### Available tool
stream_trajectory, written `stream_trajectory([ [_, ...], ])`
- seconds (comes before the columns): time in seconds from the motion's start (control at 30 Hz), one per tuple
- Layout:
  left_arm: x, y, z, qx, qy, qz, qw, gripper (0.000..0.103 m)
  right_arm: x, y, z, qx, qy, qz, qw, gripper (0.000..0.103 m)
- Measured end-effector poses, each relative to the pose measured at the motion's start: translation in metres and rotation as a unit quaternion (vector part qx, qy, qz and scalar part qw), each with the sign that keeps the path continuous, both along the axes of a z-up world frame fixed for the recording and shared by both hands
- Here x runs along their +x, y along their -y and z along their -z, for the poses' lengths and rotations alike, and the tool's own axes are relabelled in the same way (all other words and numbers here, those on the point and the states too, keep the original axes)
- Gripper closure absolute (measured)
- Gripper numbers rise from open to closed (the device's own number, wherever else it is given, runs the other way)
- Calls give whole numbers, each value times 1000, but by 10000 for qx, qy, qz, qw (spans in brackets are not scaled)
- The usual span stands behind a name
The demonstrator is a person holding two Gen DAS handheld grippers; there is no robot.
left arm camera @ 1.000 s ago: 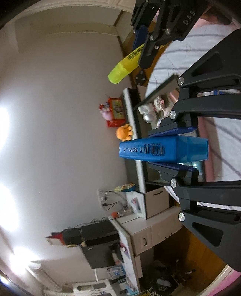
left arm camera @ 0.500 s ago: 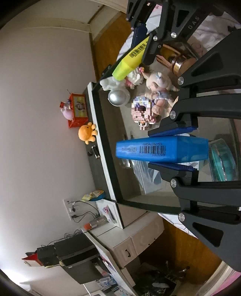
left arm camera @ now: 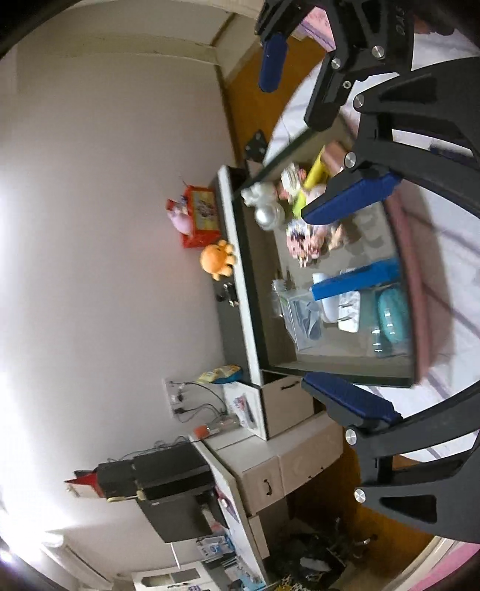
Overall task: Organize rigid objects
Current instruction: 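Carry both highlighters over the pink box and release them inside, then move both tools back toward the blue box and black hair clip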
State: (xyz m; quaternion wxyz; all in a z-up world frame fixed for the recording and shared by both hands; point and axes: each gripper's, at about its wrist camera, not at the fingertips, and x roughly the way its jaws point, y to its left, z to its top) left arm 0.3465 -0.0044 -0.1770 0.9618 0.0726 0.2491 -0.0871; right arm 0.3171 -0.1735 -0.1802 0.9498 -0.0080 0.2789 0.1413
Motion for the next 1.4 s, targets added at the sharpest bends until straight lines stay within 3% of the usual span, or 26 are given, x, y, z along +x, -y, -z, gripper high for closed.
stream_trajectory([
  [0.2,-70,-13,-29,-189,563,-177,9981,1,-63,-1,-28,49,461,-8,9989,14],
  [0.27,-91,-17,-33,-299,755,-276,9963,0,-87,-1,-36,24,680,146,9976,0],
  [0.6,-188,-27,-42,-370,1201,-444,9911,0,-169,4,-40,219,1177,569,9912,0],
  [0.93,-219,-29,-44,-252,1300,-424,9903,0,-215,10,-44,367,1340,736,9876,0],
  [1.4,-212,-30,-37,-161,1105,-476,9926,0,-214,11,-37,312,1151,737,9901,0],
])
